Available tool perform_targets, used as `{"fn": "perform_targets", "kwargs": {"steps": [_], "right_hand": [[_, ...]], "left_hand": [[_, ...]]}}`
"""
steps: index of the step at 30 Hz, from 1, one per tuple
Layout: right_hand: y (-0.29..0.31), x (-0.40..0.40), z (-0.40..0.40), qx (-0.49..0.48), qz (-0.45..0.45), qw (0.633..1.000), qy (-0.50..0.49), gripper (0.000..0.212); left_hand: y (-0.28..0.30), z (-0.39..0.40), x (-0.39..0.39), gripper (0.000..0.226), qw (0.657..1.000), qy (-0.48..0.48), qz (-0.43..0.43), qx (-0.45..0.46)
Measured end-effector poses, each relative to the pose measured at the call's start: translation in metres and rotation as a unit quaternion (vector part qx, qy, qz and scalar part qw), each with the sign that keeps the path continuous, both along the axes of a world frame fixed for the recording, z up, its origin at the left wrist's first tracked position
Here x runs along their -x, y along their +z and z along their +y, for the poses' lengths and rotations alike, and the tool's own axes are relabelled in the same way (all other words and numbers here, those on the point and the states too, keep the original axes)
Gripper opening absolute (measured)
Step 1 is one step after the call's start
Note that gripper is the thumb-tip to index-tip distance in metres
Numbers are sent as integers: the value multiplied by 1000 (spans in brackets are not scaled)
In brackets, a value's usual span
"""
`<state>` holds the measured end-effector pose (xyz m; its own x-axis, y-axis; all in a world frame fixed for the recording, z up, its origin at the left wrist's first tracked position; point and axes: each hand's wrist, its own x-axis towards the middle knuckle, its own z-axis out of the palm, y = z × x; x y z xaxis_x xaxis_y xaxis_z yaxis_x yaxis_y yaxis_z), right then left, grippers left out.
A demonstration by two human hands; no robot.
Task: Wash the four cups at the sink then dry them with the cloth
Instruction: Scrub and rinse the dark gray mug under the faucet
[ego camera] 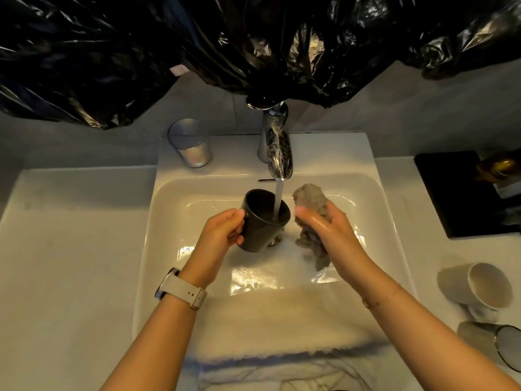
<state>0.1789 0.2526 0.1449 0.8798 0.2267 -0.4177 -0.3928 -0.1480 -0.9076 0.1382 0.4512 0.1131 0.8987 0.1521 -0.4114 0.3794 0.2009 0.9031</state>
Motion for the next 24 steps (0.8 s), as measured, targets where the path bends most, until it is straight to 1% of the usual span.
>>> {"fn": "perform_targets", "kwargs": {"steps": [1,2,4,5,6,9,10,11,12,13,15,16,17,19,20,22,23,24], "right_hand": [[2,-4,0,19,-26,997,73,41],[1,-7,1,46,-54,986,149,53],[-8,-15,4,130,-116,941,290,68],[-12,-19,6,165,-142,916,338,68],[-12,-23,8,188,-164,896,367,63],[-18,-40,7,240,-229,851,407,39],[-20,-45,7,264,-254,832,417,37],[-21,-49,8,270,-275,823,418,38],[-23,-52,9,262,-281,829,406,39],[-25,-53,12,240,-274,849,382,37],[-24,-50,23,172,-236,904,311,25],[-25,-47,30,150,-219,924,276,20],[-28,-45,36,152,-216,932,247,22],[-35,-42,43,198,-248,920,229,36],[-39,-41,45,208,-261,913,235,36],[-41,-42,42,170,-254,912,272,20],[-41,-43,38,146,-253,907,303,11],[-41,-46,33,136,-263,895,335,10]], "left_hand": [[1,0,-2,40,1000,-8,6,-1],[3,-1,-5,40,1000,-16,11,-3],[7,-2,-8,40,999,-30,22,-21],[9,-2,-10,40,998,-38,28,-39],[11,-2,-11,40,997,-46,34,-57],[16,0,-18,42,992,-83,44,-87],[18,1,-20,43,990,-94,48,-90],[19,3,-23,44,990,-100,53,-89],[20,3,-25,44,990,-101,57,-84],[20,2,-28,44,990,-101,59,-78],[20,-2,-32,39,990,-102,57,-84],[19,-4,-35,34,989,-101,57,-95],[17,-5,-36,28,988,-97,57,-103],[14,-4,-39,20,989,-86,59,-106],[13,-2,-39,20,989,-85,63,-106],[10,6,-39,29,989,-85,78,-89],[9,12,-39,36,991,-80,85,-62],[8,18,-40,41,993,-74,91,-23]]}}
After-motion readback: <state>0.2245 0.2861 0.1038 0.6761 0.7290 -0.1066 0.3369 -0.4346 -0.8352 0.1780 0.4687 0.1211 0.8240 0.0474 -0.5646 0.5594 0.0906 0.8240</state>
